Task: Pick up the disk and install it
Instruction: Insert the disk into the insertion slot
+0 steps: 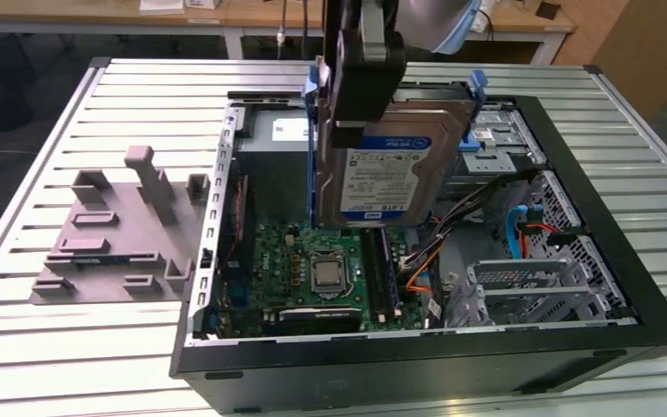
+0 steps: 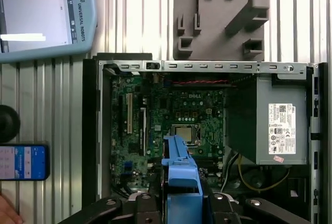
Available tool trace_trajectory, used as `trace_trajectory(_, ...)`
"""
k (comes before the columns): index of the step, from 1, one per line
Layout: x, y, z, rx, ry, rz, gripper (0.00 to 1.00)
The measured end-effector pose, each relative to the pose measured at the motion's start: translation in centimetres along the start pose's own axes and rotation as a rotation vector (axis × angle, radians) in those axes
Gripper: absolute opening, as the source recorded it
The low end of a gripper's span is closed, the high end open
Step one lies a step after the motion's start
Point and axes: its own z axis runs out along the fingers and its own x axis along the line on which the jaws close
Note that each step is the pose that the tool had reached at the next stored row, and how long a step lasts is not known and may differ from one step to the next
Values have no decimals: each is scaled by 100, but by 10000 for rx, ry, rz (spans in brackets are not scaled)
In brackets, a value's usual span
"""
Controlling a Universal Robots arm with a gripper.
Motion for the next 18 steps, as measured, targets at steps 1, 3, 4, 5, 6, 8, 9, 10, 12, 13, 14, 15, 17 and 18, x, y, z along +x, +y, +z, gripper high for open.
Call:
trace_trajectory(1,28,-6,-1,-1,2,0,36)
trace_trajectory(3,67,-34,4,0,-3,0,36)
trace_trajectory(4,80,-56,6,0,-4,0,36)
trace_trajectory(5,89,-86,8,-1,-4,0,36)
trace_trajectory(6,95,-122,9,0,-6,0,36)
trace_trajectory(8,102,-210,9,-1,-3,0,36)
trace_trajectory(9,105,-255,9,-1,-3,0,36)
trace_trajectory(10,107,-299,10,0,-5,0,36)
trace_trajectory(12,111,-390,10,-1,-4,-1,36)
trace_trajectory(13,113,-439,10,-1,-4,0,36)
trace_trajectory(14,114,-483,10,-1,-3,1,36)
trace_trajectory(15,116,-522,10,-2,-2,-1,36)
trace_trajectory(17,117,-545,10,-2,-2,-2,36)
trace_trajectory(18,117,-545,11,-2,-3,0,36)
